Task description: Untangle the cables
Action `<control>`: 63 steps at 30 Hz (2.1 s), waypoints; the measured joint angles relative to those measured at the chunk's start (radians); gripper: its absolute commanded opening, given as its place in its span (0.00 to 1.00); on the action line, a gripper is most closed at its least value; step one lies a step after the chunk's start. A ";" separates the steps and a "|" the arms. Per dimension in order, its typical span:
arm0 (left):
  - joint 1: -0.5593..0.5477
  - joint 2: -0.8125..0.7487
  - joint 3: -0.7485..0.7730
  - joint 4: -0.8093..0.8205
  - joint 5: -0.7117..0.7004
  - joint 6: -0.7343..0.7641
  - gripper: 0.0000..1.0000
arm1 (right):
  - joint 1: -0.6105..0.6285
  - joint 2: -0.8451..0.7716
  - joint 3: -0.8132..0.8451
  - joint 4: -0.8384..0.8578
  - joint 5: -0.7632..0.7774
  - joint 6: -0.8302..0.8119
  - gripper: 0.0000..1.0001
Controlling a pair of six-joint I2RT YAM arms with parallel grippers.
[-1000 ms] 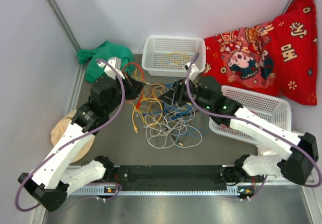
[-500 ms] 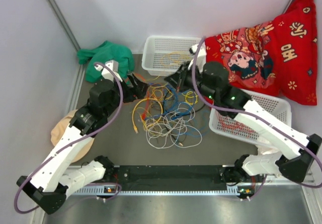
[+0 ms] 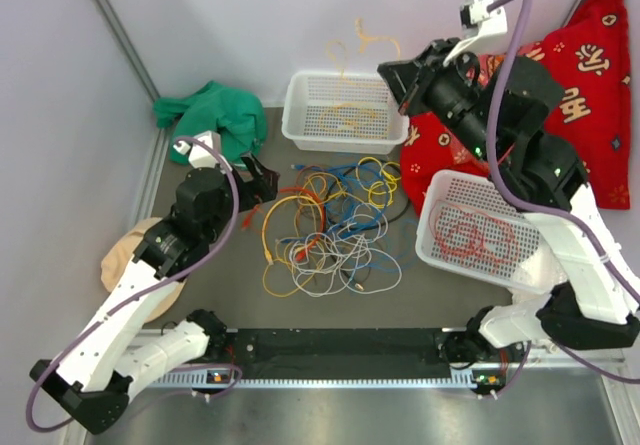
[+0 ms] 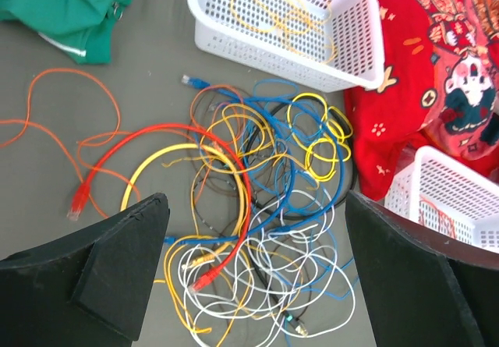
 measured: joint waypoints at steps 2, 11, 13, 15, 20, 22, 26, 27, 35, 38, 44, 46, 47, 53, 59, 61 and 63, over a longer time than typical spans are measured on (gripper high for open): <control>0.000 -0.010 -0.018 0.000 -0.001 -0.002 0.99 | -0.017 0.032 0.057 -0.026 0.012 -0.012 0.00; 0.000 -0.071 -0.138 -0.018 0.014 -0.046 0.99 | -0.227 0.196 0.123 -0.076 -0.021 0.040 0.00; 0.000 -0.086 -0.161 -0.026 0.019 -0.055 0.99 | -0.257 0.233 0.096 -0.071 -0.031 0.065 0.00; 0.000 -0.101 -0.177 -0.036 0.020 -0.060 0.99 | -0.274 0.273 0.087 -0.071 -0.032 0.077 0.00; 0.000 -0.134 -0.224 -0.040 0.021 -0.069 0.99 | -0.296 0.384 0.082 -0.061 -0.032 0.095 0.00; 0.000 -0.137 -0.259 -0.039 0.030 -0.072 0.99 | -0.308 0.417 0.069 -0.037 -0.029 0.106 0.00; 0.000 -0.120 -0.321 -0.042 0.053 -0.078 0.99 | -0.344 0.480 0.059 0.014 -0.027 0.130 0.00; 0.000 -0.114 -0.333 -0.042 0.059 -0.079 0.99 | -0.353 0.497 0.060 0.024 -0.026 0.137 0.00; 0.000 -0.094 -0.384 -0.023 0.064 -0.080 0.99 | -0.400 0.743 0.196 0.069 -0.056 0.175 0.70; 0.000 -0.071 -0.386 -0.013 0.064 -0.080 0.99 | -0.395 0.761 0.168 0.079 -0.070 0.179 0.73; 0.000 -0.035 -0.401 0.026 0.077 -0.096 0.99 | -0.354 0.623 -0.079 0.155 -0.080 0.162 0.70; 0.000 -0.024 -0.406 0.039 0.090 -0.102 0.99 | -0.332 0.547 -0.183 0.169 -0.095 0.161 0.68; 0.000 -0.016 -0.406 0.045 0.096 -0.106 0.99 | -0.321 0.503 -0.239 0.171 -0.102 0.161 0.68; 0.000 0.017 -0.407 0.069 0.154 -0.134 0.99 | -0.288 0.329 -0.554 0.197 -0.096 0.165 0.63; 0.000 0.016 -0.432 0.097 0.225 -0.150 0.99 | -0.292 0.386 -0.661 0.142 -0.035 0.167 0.61; 0.000 0.013 -0.438 0.094 0.237 -0.154 0.99 | -0.292 0.422 -0.659 0.132 -0.013 0.170 0.61; 0.000 0.003 -0.442 0.089 0.246 -0.156 0.99 | -0.292 0.469 -0.636 0.109 0.014 0.172 0.61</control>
